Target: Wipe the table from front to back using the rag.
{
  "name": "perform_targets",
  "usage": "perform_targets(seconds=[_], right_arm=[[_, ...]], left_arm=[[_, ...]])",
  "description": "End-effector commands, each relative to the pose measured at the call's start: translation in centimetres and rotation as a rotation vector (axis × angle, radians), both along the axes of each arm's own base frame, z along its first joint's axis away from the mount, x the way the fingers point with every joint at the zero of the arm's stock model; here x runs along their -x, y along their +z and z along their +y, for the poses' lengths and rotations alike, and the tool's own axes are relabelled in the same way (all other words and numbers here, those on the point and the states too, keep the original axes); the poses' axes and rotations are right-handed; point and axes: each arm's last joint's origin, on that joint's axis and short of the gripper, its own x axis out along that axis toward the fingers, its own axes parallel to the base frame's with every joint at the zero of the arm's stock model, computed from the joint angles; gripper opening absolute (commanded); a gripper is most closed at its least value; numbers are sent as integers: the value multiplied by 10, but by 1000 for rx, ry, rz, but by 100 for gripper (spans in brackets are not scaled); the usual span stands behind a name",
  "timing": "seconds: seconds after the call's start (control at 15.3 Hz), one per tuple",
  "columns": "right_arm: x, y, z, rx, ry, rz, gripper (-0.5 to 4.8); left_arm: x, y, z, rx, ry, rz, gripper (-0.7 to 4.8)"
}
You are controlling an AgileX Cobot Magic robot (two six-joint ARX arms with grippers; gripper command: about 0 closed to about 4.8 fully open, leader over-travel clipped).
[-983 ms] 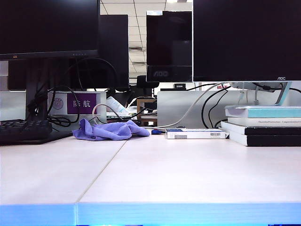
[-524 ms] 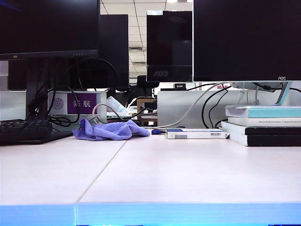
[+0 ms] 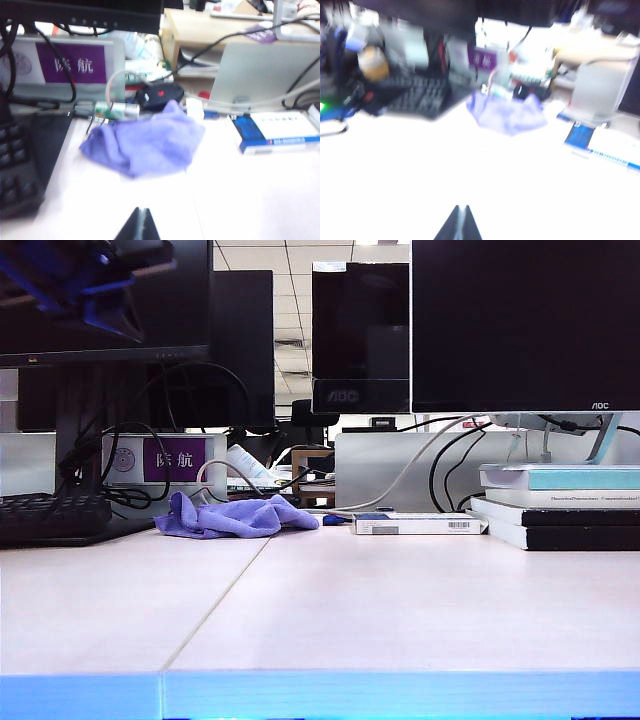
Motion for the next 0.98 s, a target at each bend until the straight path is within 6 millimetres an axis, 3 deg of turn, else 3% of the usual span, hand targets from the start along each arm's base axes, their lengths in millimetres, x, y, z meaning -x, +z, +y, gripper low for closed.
perform_targets(seconds=[0.07, 0.2, 0.26, 0.33, 0.39, 0.46, 0.66, 0.72, 0.85, 0.92, 0.98], right_arm=[[-11, 5, 22, 30, 28, 17, -1], [-12, 7, 25, 5, 76, 10, -1], [-13, 10, 25, -14, 76, -8, -1], [-13, 10, 25, -12, 72, -7, -1], [-15, 8, 27, -5, 70, -1, -1], [-15, 8, 27, -5, 71, -1, -1], [-16, 8, 25, -3, 39, -7, -1], [-17, 8, 25, 1, 14, -11, -1], [-17, 9, 24, 7, -37, -21, -1], [-17, 9, 24, 8, -35, -20, -1], [-17, 9, 24, 8, -34, -20, -1]], left_arm=[[-17, -10, -8, 19, -38, -40, -4], [-26, -19, -13, 35, -90, -52, -4], [-38, -29, -18, 51, -131, -82, 41], [-47, -36, -22, 56, -133, -99, 165], [-84, -50, -34, 49, -133, -72, 190], [-91, -51, -37, 49, -133, -72, 190], [-152, -62, -58, 43, -124, -56, 190], [-162, -65, -61, 37, -113, -42, 189], [-196, -85, -73, 22, -105, 2, 189], [-215, -105, -78, 12, -87, 25, 188], [-221, -112, -80, 7, -85, 36, 188]])
